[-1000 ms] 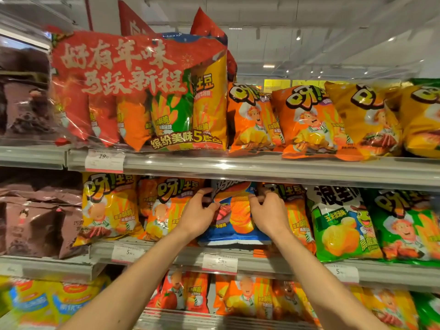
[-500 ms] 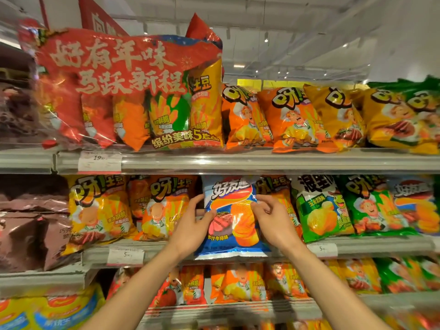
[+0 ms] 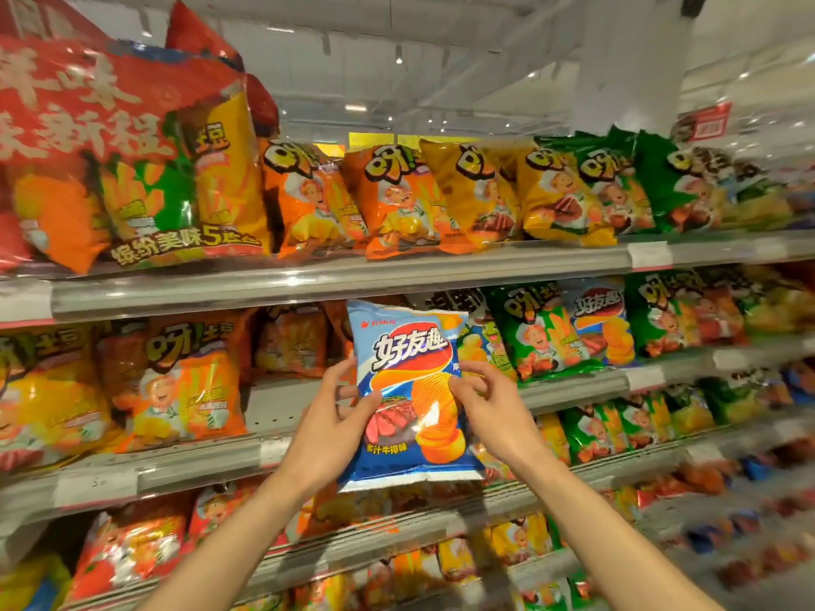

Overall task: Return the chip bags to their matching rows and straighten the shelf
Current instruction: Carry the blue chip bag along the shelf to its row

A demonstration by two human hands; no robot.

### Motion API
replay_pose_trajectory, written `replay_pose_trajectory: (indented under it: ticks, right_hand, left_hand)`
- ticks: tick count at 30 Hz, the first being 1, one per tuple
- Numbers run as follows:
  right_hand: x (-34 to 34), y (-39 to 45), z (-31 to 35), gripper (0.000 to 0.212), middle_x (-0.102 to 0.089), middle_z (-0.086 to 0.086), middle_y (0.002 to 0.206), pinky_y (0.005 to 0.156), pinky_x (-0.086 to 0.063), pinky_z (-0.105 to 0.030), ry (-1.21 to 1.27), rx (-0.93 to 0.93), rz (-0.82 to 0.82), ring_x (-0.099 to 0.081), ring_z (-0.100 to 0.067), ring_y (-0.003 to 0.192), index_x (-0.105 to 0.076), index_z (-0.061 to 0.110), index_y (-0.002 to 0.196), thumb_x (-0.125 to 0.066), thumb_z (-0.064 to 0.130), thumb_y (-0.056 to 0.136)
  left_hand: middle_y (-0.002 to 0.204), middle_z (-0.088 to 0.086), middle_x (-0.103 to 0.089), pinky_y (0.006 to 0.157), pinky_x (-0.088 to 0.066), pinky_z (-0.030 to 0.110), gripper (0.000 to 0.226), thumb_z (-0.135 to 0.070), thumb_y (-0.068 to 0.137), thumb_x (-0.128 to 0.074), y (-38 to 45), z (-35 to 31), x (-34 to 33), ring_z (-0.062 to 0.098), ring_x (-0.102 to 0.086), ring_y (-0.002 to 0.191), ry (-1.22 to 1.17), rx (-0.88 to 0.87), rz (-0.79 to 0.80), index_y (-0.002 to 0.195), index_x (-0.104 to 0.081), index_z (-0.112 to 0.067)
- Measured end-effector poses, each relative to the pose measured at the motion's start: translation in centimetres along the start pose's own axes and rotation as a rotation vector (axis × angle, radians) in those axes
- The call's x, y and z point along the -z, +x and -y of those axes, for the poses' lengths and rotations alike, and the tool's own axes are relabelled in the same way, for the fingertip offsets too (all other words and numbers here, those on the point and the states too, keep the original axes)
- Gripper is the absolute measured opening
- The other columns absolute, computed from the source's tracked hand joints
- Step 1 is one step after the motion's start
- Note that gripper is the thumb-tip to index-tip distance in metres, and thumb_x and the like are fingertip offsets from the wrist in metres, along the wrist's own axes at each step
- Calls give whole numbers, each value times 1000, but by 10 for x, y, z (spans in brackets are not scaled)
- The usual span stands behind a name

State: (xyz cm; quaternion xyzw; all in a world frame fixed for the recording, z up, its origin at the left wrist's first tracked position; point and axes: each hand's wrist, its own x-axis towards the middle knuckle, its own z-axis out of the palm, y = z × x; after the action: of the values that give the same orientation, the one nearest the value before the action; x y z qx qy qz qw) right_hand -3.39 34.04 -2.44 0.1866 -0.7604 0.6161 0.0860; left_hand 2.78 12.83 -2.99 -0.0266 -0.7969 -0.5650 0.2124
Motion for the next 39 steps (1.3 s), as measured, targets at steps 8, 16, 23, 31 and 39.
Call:
replay_pose_trajectory:
  ticks: [8,16,23,31,39]
  right_hand:
    - [167,-16,-33,19,-55,22,51,54,-41,-7,-41,5,-80,-55,8,53,-55,20,116,-59,21,98]
    - [358,-28,-71,21,-55,12,56,53,-42,-8,-34,-52,-139,-56,2,55,-56,17,118,-60,21,98]
    - [477,-18,-104,26,-66,-22,108,70,-51,-28,-3,-129,-229,-68,-12,88,-54,24,122,-60,29,98]
    - [602,29,-169,28,-64,20,105,62,-49,-11,-94,-200,-338,-60,18,80,-53,36,122,-60,40,96]
    - [716,113,-225,29,-71,14,101,62,-52,-13,-98,-217,-356,-67,7,82,-57,28,124,-62,34,96]
  left_hand:
    - [112,2,-68,81,-59,43,53,-37,89,-71,3,-43,-158,15,-75,86,-109,-49,82,134,-44,-40]
    - [103,-10,-72,80,-59,34,47,-32,92,-68,15,-98,-343,9,-74,90,-138,-82,228,130,-46,-49]
    - [106,-3,-68,80,-59,40,49,-40,90,-68,48,-127,-469,13,-72,90,-128,-111,333,133,-44,-41]
    - [106,-10,-67,63,-53,14,51,-36,92,-67,109,-137,-613,-3,-70,82,-154,-106,433,134,-40,-41]
    - [98,-19,-69,68,-57,20,50,-39,90,-69,191,-148,-740,-4,-69,81,-131,-62,427,130,-40,-42]
